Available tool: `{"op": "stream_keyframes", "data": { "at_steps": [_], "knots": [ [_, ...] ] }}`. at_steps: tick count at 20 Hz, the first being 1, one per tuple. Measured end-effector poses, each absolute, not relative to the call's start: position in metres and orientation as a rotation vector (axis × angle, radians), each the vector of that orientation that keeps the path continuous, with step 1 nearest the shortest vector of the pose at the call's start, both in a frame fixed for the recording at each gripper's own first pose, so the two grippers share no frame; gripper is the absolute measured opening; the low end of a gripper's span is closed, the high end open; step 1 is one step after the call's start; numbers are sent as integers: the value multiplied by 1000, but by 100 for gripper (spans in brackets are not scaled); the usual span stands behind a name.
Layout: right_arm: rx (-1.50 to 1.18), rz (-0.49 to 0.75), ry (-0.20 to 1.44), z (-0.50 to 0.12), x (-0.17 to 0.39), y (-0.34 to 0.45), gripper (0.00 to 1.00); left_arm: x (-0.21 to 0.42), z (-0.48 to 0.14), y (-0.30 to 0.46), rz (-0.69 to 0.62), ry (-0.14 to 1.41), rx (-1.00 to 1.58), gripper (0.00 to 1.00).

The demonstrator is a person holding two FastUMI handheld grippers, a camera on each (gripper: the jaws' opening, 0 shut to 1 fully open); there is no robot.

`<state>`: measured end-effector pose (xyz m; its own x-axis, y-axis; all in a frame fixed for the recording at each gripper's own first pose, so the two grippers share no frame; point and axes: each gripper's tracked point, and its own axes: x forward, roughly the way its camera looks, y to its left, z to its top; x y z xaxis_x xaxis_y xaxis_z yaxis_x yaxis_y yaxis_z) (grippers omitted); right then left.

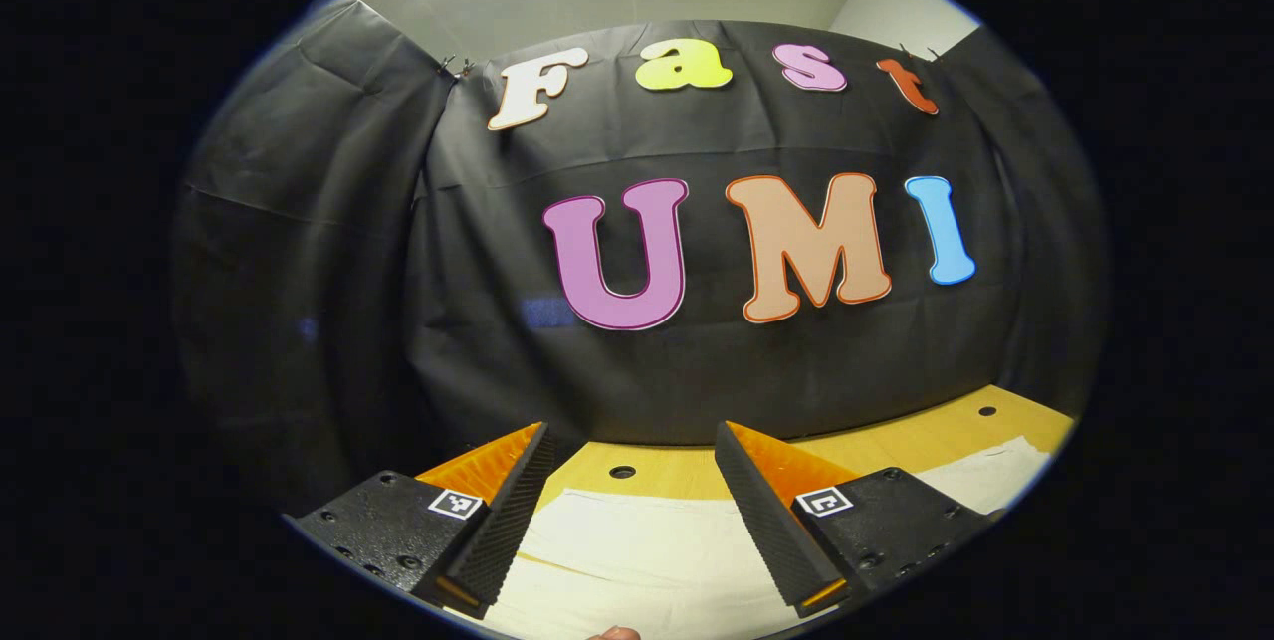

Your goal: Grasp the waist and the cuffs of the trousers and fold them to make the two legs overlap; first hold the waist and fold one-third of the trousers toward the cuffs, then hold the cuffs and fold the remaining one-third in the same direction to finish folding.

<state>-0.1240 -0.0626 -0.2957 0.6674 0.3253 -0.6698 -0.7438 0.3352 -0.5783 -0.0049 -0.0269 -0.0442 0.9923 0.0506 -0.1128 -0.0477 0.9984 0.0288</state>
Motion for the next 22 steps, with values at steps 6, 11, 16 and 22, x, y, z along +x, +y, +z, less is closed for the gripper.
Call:
{"op": "stream_keyframes", "data": {
  "at_steps": [6,11,16,22],
  "knots": [
    [-1111,844,570,-338,-159,-77,97,-9,-51,-24,53,129,45,98],
    [-1186,901,611,-366,-170,-85,100,-13,-55,-18,63,142,58,98],
    [-1234,908,570,-374,-161,-82,94,-19,-57,-8,85,153,75,98],
    [-1233,884,572,-385,-144,-74,82,-25,-59,1,101,160,92,98]
  ]
}}
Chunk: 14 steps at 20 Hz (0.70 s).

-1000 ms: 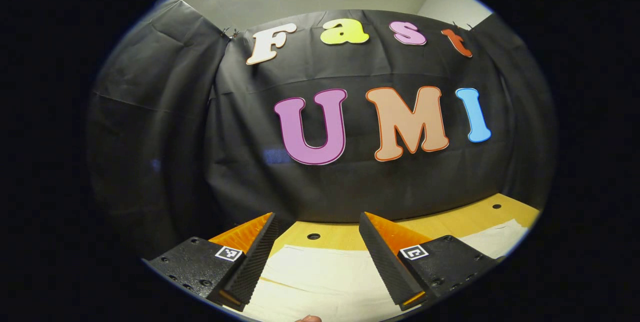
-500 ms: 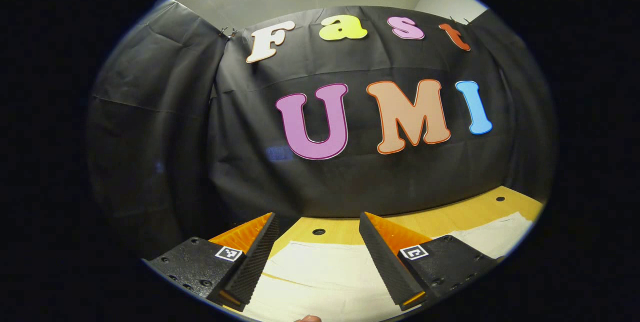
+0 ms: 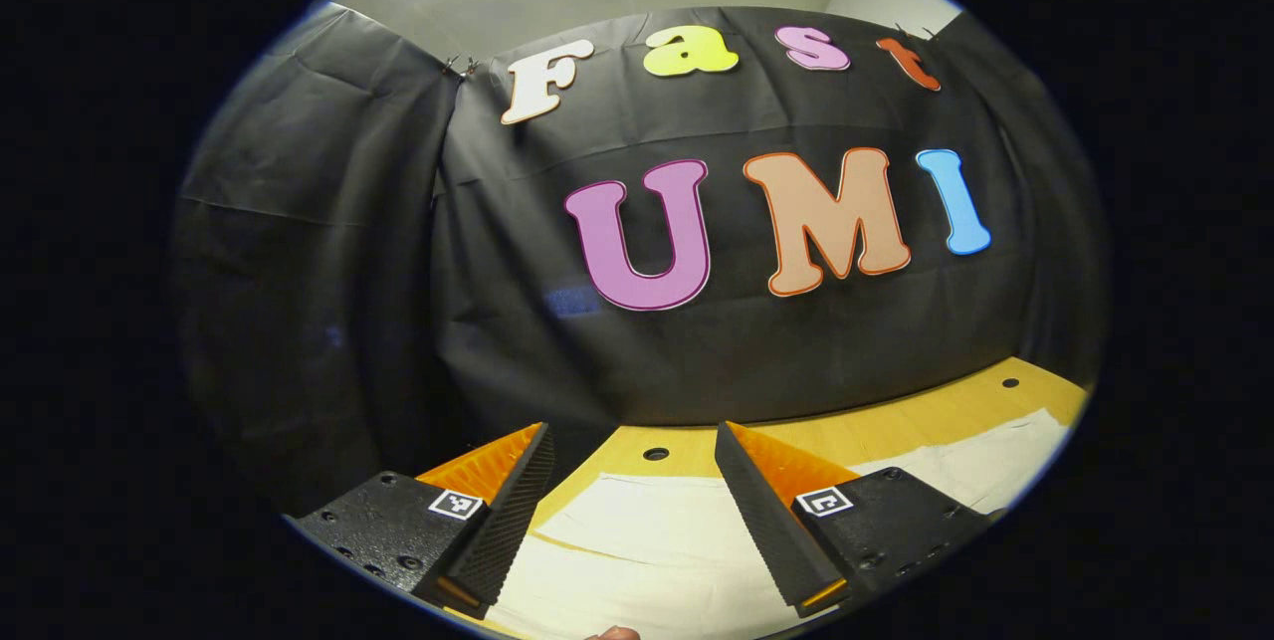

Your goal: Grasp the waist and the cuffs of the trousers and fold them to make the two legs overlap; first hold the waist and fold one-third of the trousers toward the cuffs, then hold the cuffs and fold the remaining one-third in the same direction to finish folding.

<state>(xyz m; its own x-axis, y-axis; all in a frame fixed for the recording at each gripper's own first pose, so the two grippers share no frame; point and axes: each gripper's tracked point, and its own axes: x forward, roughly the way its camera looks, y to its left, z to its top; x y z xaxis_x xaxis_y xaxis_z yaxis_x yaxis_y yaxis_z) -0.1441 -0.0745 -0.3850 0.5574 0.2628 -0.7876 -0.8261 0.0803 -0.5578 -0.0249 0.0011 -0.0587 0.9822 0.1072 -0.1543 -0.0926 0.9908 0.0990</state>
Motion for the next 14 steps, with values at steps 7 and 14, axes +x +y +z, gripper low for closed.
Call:
{"op": "stream_keyframes", "data": {
  "at_steps": [7,14],
  "knots": [
    [-1231,895,636,-406,-146,-65,29,-29,-69,13,93,184,146,96],
    [-1189,851,678,-404,-144,-66,9,-45,-100,31,54,250,261,96]
  ]
}}
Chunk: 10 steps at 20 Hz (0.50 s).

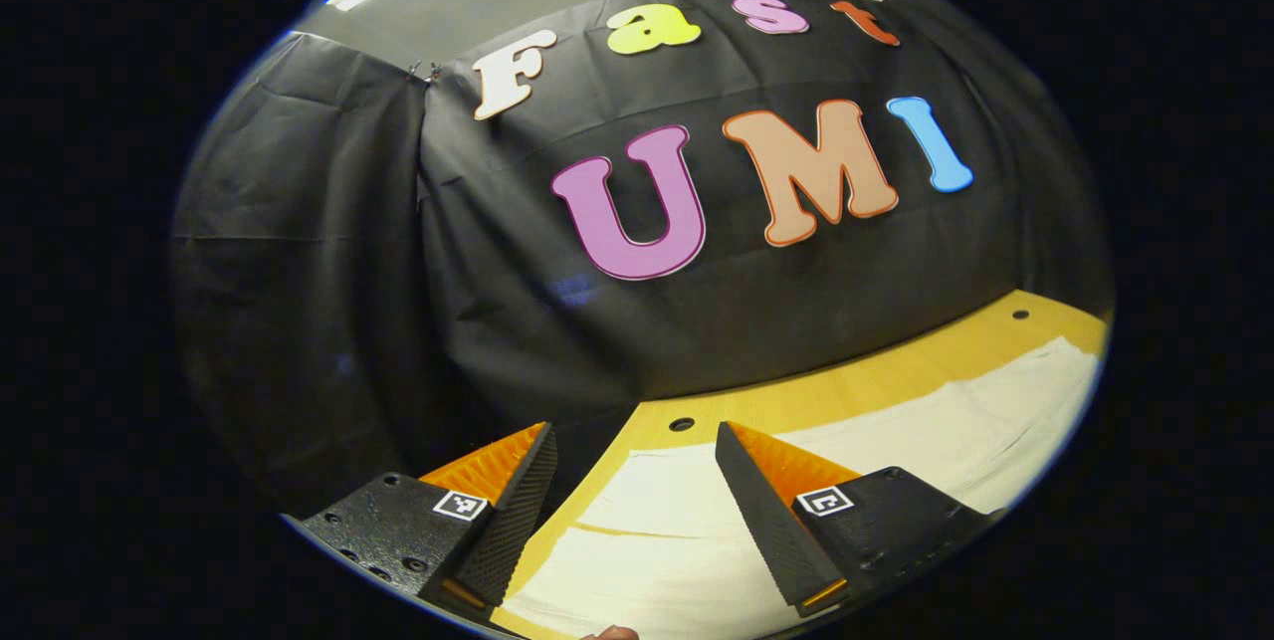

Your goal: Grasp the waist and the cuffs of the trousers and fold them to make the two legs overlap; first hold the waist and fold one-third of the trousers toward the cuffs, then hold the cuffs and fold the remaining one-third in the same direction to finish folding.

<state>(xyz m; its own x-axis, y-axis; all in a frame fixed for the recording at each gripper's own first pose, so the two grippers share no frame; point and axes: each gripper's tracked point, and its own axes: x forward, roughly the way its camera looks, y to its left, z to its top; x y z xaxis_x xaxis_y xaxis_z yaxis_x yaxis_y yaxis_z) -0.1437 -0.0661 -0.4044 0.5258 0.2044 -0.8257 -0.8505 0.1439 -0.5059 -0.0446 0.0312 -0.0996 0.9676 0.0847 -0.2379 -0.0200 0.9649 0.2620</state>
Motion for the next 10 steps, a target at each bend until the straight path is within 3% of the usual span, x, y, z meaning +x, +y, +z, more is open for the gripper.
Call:
{"op": "stream_keyframes", "data": {
  "at_steps": [2,4,9,10],
  "knots": [
    [-1235,857,644,-404,-145,-65,9,-53,-112,40,42,285,320,100],
    [-1243,843,641,-404,-145,-66,5,-61,-126,47,18,315,389,96],
    [-1240,840,651,-404,-144,-64,9,-92,-174,57,-90,414,576,96],
    [-1246,842,647,-405,-145,-65,5,-99,-183,57,-116,435,607,96]
  ]
}}
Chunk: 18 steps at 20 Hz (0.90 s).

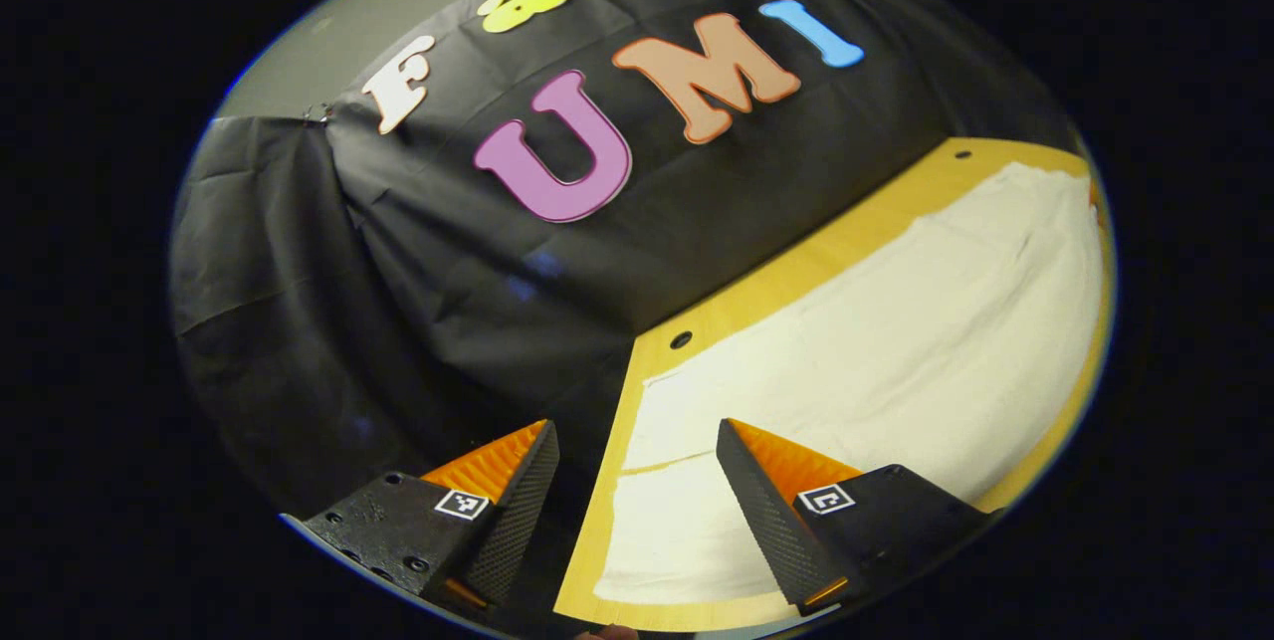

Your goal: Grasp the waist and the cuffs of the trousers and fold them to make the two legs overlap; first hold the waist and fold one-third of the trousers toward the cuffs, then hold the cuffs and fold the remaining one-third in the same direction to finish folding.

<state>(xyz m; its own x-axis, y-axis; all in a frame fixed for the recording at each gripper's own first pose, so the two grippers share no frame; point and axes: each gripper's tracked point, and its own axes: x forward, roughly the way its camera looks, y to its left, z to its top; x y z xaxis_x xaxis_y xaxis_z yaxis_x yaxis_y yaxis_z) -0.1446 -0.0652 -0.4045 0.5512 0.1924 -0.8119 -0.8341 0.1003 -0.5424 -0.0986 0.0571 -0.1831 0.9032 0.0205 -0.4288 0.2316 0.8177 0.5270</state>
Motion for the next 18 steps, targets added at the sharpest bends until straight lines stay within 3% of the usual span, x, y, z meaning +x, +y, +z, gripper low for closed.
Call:
{"op": "stream_keyframes", "data": {
  "at_steps": [5,6,9,10,12,14,15,17,18],
  "knots": [
    [-1244,834,645,-404,-144,-65,9,-132,-237,66,-250,560,734,97],
    [-1246,832,642,-404,-144,-64,5,-138,-247,69,-280,586,769,97],
    [-1253,827,633,-404,-144,-64,9,-152,-268,73,-379,628,887,97],
    [-1254,825,630,-404,-144,-64,5,-157,-274,73,-413,642,912,97],
    [-1260,822,624,-404,-144,-64,9,-170,-286,75,-481,673,964,97],
    [-1266,822,620,-404,-144,-64,5,-179,-296,78,-543,704,1010,97],
    [-1269,822,620,-404,-144,-64,9,-183,-302,79,-569,724,1021,97],
    [-1270,820,617,-404,-144,-64,5,-183,-310,85,-599,761,1036,97],
    [-1272,819,616,-404,-144,-65,9,-186,-314,86,-607,779,1041,97]
  ]
}}
